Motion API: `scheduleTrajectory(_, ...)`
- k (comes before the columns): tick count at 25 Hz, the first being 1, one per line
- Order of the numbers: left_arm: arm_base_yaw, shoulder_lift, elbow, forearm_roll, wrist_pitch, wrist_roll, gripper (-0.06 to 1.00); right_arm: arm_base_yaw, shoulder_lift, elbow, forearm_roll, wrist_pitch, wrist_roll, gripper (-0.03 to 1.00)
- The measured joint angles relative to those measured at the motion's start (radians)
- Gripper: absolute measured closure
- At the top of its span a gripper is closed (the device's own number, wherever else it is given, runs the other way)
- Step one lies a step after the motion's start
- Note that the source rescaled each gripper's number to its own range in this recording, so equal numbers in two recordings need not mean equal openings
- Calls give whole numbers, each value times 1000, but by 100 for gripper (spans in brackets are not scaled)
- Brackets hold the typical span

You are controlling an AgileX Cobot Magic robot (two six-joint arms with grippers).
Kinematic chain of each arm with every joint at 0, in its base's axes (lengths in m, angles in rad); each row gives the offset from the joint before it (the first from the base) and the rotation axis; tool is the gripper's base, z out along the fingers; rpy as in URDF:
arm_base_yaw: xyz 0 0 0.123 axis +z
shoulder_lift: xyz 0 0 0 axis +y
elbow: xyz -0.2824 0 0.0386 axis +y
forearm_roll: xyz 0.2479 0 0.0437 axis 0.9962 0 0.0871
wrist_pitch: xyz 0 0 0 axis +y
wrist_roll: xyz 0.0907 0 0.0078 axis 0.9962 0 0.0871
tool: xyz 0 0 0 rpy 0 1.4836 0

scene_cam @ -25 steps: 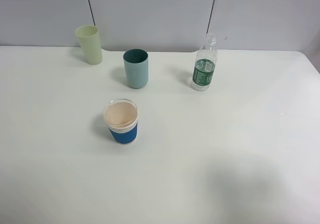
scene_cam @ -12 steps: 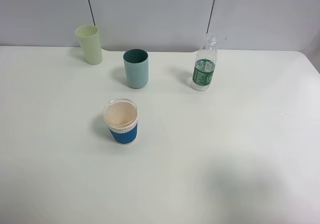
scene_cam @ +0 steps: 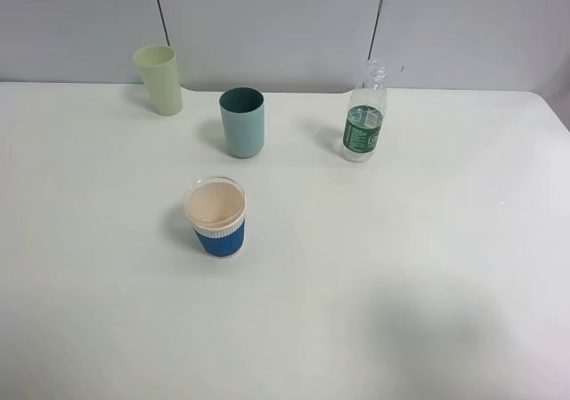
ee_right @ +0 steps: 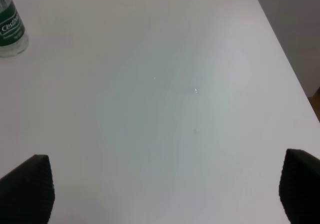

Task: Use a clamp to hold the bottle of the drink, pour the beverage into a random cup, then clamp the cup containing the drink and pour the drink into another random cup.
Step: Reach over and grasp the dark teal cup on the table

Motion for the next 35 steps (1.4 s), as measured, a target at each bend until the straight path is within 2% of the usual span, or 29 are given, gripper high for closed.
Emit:
scheduleTrajectory(10, 0, 0, 0, -1, 0, 2, -6, 0, 0, 0, 0, 0, 0, 15)
scheduleTrajectory(18, 0, 47, -13, -38, -25, 17, -6, 0, 0, 0, 0, 0, 0, 15)
scheduleTrajectory(29, 0, 357, -25, -43, -351, 139, -6, 0, 0, 0, 0, 0, 0, 15)
scheduleTrajectory(35, 0, 583, -32, -44, -448, 248, -6, 0, 0, 0, 0, 0, 0, 15)
